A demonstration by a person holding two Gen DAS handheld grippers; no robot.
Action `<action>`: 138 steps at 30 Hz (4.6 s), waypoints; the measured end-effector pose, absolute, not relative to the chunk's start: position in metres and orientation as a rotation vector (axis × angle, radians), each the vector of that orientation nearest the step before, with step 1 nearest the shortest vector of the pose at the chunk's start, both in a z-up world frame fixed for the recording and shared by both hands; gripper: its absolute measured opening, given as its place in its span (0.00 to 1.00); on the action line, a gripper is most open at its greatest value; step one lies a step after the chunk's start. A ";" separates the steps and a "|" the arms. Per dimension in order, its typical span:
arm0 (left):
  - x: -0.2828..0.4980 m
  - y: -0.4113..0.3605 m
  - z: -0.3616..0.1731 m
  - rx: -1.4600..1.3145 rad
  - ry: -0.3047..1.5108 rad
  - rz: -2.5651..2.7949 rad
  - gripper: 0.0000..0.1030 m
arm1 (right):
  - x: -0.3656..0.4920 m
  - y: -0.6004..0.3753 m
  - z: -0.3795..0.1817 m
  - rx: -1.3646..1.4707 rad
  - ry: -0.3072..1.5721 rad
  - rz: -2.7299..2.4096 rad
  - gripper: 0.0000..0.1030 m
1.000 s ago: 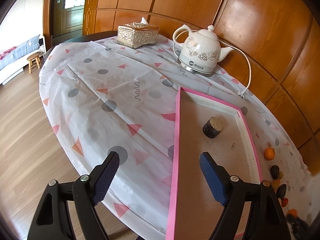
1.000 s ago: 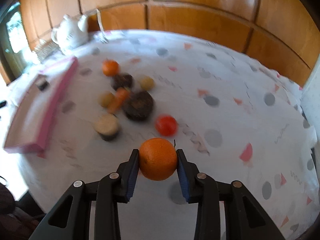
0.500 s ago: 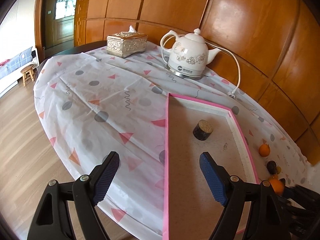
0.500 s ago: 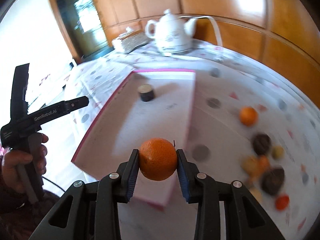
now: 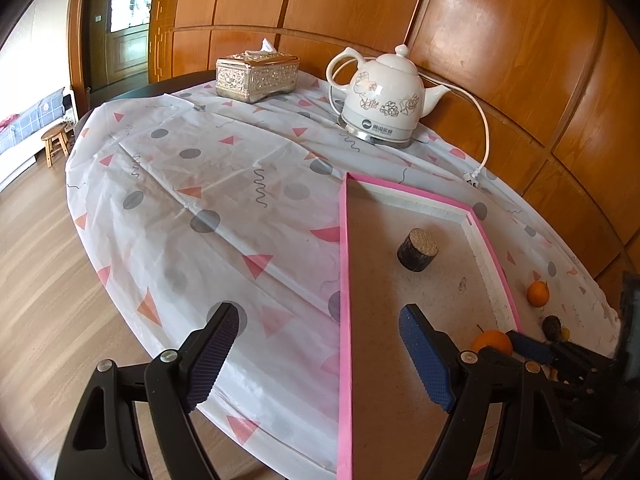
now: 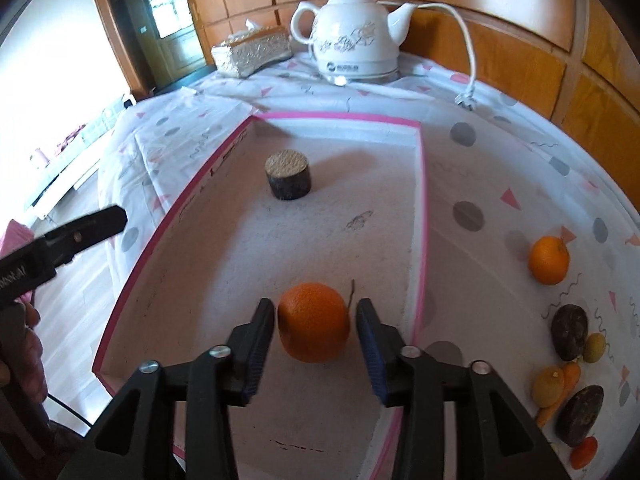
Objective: Organize fruits
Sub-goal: 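Carry the orange with the right tool into the pink tray and release, then reach the left tool to the dark brown round slice and grasp it, then carry the dark slice with the left tool into the tray beside the brown slice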
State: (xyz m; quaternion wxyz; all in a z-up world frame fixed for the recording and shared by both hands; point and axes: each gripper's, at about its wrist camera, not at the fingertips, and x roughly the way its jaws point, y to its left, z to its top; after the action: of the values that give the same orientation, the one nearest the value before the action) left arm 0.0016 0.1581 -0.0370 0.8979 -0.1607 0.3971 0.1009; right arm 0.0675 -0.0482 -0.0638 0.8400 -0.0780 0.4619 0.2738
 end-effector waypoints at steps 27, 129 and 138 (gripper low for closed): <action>0.003 0.105 -0.013 -0.198 0.809 0.053 0.80 | 0.004 -0.210 -0.041 0.094 0.849 0.182 0.56; 0.113 0.064 -0.015 -0.234 0.929 -0.087 0.41 | -0.039 -0.420 -0.103 0.278 0.887 -0.523 0.58; 0.103 0.099 -0.051 -0.242 0.984 0.024 0.41 | -0.035 -0.408 -0.102 0.253 0.902 -0.501 0.58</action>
State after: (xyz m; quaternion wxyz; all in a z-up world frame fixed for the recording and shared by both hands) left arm 0.1031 0.0993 -0.0509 0.8744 -0.1161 0.4710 0.0115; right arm -0.0354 -0.4083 -0.1016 0.8622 0.1205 0.4299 -0.2391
